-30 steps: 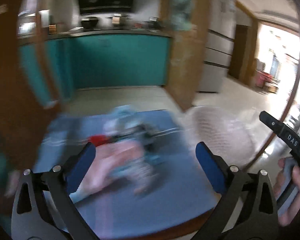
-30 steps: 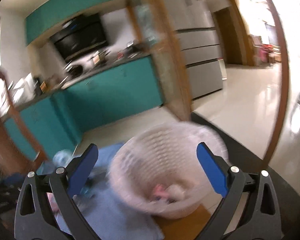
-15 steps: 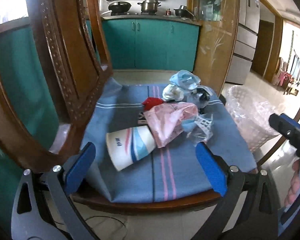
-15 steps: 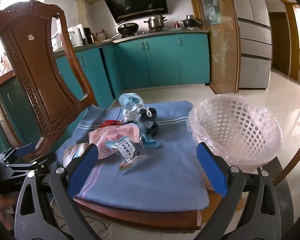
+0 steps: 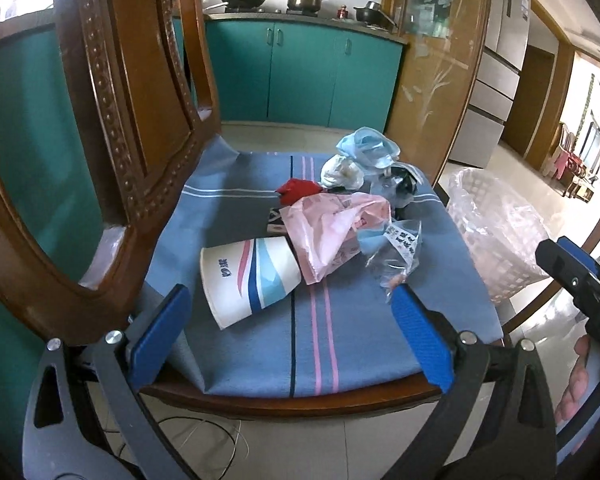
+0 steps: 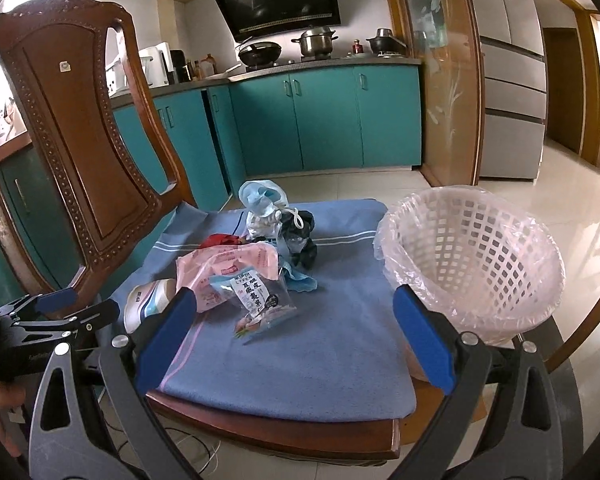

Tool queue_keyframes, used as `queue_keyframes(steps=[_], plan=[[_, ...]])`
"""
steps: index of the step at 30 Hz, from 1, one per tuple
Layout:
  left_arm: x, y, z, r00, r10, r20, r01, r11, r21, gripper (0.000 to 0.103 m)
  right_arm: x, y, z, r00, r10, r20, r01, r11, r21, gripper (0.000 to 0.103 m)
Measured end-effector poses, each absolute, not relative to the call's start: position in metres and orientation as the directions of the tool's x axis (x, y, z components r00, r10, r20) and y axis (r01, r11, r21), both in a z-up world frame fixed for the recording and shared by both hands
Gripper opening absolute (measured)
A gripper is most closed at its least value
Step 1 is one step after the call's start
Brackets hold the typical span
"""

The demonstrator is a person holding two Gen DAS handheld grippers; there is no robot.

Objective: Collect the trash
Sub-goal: 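Move the left gripper to the white paper cup while the right approaches the LYFEN snack bag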

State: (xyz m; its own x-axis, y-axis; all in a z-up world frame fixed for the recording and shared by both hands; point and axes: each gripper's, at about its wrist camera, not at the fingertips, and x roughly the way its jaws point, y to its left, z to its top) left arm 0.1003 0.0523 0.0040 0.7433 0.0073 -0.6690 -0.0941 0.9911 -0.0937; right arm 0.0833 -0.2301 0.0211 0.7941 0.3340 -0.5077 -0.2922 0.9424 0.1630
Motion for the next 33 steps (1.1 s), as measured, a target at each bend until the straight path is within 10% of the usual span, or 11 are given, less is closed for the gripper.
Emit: queue_keyframes(steps=[33], plan=[[0.168,0.085,-0.065,0.585,0.132,-0.800,-0.391,0.910,-0.136,0.100,0.087,-0.231,0.019,0.778,0.352,-0.520,-0.302,0.936,0.182,0.097]])
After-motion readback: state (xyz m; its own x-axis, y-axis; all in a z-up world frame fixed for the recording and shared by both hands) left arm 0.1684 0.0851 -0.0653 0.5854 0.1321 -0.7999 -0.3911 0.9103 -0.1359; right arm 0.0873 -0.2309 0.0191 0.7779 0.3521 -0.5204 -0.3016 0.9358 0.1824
